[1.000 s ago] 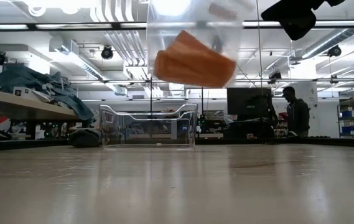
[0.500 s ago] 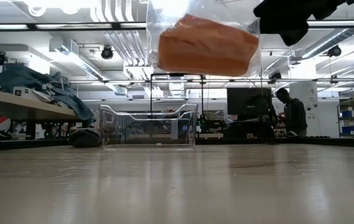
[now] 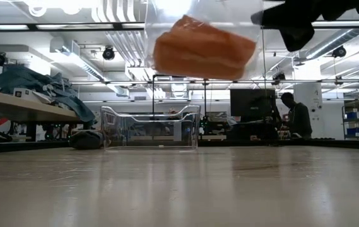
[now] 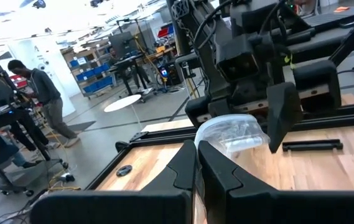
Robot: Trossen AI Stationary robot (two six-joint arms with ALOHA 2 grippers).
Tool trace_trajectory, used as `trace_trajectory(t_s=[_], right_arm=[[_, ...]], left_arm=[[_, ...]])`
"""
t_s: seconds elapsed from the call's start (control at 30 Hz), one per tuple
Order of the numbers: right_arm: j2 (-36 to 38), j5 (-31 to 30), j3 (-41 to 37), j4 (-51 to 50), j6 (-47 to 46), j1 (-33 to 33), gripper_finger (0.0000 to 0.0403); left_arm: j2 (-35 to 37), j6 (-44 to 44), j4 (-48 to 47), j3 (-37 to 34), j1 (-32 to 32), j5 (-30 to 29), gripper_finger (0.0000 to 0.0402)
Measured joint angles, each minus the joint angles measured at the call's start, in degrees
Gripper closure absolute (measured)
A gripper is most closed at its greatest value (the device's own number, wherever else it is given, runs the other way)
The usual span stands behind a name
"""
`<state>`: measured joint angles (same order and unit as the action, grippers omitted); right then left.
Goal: Roll bandage
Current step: Put the zip bag into the transparent bin
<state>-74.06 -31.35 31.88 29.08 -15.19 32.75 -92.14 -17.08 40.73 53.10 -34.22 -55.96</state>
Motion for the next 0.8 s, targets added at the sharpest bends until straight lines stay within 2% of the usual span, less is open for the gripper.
trace_trajectory(t_s=[0.23, 0.33, 0.47, 0.63, 0.8], right_arm=[[0.0, 0.0, 0.9, 5.2, 4.7, -0.1, 0.0225], [0.0, -4.1, 1.5, 5.1, 4.8, -0.1, 0.0235], [0.0, -6.2, 1.9, 5.0, 6.9, -1.0, 0.0285], [0.0, -3.4, 2.4, 5.1, 10.2, -1.2, 0.0388], [0.0, -3.3, 2.6, 5.1, 10.8, -1.3, 0.0398]], left_arm=[[0.0, 0.5, 0.0, 0.0, 0.1, 0.0, 0.0401], [0.0, 1.1, -0.1, 0.0, 0.1, 0.8, 0.0401], [-0.2, 0.8, -0.2, 0.0, 0.1, 4.5, 0.0401], [-0.2, 1.0, -0.2, 0.0, 0.2, 4.5, 0.0401], [-0.2, 2.4, -0.9, 0.0, 0.2, 4.5, 0.0401]])
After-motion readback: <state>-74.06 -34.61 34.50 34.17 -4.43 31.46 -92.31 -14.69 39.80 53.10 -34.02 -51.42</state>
